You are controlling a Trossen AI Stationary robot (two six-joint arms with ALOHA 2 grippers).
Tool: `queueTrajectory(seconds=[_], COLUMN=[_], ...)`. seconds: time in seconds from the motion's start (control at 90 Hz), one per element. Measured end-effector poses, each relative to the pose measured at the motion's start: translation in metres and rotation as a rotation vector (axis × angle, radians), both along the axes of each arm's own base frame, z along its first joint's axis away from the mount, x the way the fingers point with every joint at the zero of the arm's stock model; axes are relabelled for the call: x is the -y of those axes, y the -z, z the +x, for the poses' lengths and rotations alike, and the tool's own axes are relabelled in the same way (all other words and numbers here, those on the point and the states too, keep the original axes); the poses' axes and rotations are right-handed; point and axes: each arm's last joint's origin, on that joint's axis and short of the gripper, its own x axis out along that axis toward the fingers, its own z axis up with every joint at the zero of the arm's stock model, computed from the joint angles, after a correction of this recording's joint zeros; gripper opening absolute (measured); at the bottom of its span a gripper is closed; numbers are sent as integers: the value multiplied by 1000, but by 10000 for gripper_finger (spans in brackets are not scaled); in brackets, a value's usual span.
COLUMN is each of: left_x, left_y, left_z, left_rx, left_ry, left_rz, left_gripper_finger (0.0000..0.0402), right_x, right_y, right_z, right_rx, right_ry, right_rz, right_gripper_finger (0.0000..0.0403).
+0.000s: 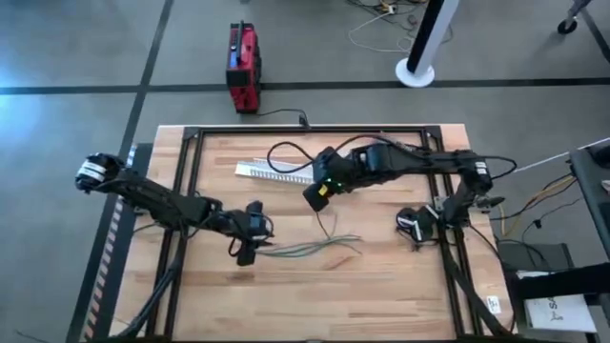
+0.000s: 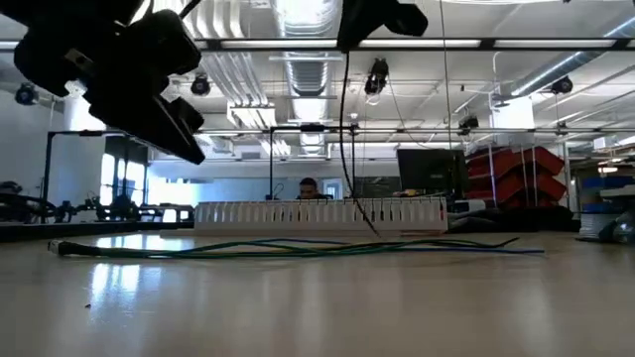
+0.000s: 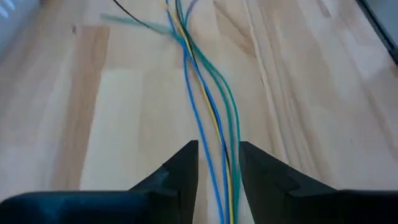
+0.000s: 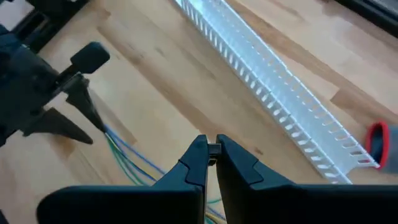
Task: Ziptie cables
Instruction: Insert the black ziptie on the cable wires
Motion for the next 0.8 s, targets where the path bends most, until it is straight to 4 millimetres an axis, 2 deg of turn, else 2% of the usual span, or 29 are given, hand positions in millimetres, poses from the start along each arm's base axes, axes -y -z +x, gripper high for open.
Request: queueTrajectory(seconds=[0.211,0.589,0.8], left_x=[8,12,12], left_y=[4,4,3], left_z=[-6,-7,-7], left_rx=[-49,-49,-36], left_ry=[18,28,43], left_rz=[-12,-7,8], left_gripper_finger=[98,98,98], right_x=[9,10,14], right_y=[1,-1,-18], right_z=[3,4,4], right_rx=[27,81,153], right_ry=[82,215,269], right_rz=[13,61,14], right_gripper_finger=[6,6,6])
